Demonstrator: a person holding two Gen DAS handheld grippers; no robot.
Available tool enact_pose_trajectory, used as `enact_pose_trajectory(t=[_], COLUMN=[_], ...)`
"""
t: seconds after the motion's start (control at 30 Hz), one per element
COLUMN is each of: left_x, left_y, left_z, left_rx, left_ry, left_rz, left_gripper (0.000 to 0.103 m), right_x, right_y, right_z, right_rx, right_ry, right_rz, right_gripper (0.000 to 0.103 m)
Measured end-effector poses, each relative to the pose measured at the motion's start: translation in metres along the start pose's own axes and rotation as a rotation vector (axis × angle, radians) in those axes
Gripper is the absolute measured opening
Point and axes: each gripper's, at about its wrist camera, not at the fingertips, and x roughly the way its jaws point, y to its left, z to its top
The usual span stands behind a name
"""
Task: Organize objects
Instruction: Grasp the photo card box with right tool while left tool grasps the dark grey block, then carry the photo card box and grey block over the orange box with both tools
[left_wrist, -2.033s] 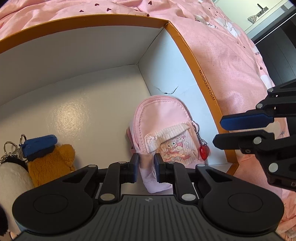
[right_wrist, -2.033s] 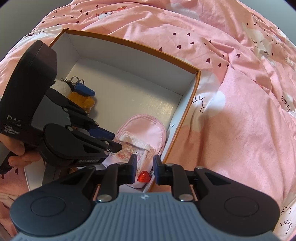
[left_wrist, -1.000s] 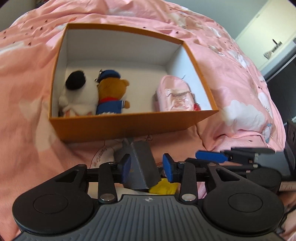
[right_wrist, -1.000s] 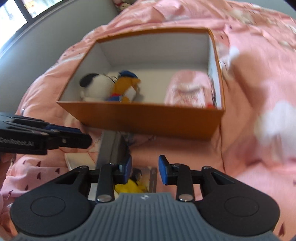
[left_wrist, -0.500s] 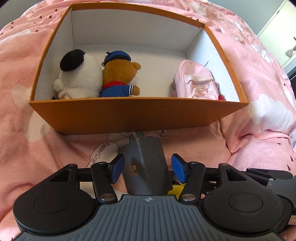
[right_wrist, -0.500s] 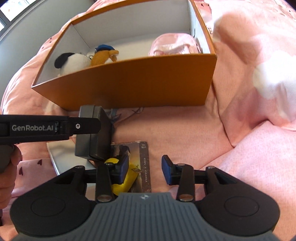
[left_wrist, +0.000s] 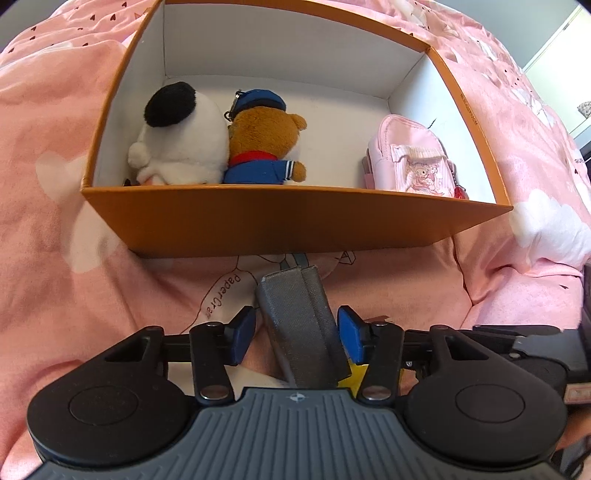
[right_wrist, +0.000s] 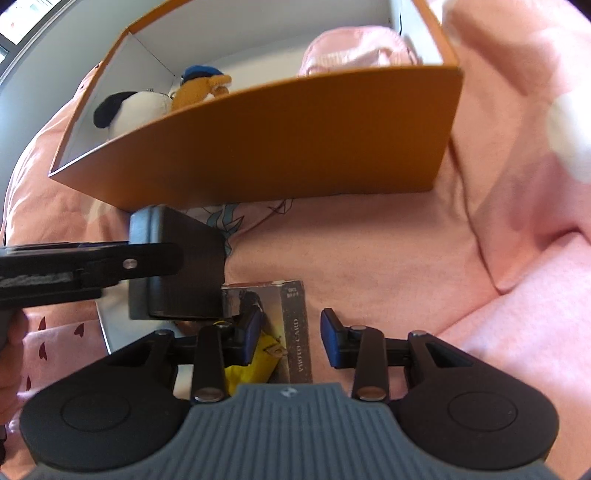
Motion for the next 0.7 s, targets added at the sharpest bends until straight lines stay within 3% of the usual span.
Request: enact_pose_trajectory(t=[0.33, 0.57, 0.7], left_x=[0.003, 0.003, 0.002], left_y=[0.011, 0.017, 0.020], left_z=[-0.003, -0.004, -0.005], left_rx=[-0.048, -0.062, -0.059], left_ry=[0.018, 0.027, 0.027], left_rz=[-0.066, -0.092, -0.087], left_gripper=[0.055, 0.053, 0.046], right_x=[0.032, 0.015, -0.001], right_y=[-0.024, -0.008, 0.011], right_z=[0.010, 0.004, 0.001], right_rx=[0.111, 0.039, -0.054], right_ry=[0.076, 0.045, 0.019], right_rz=[0.164, 0.130, 0.114], right_gripper=[0.047, 0.035, 0.030])
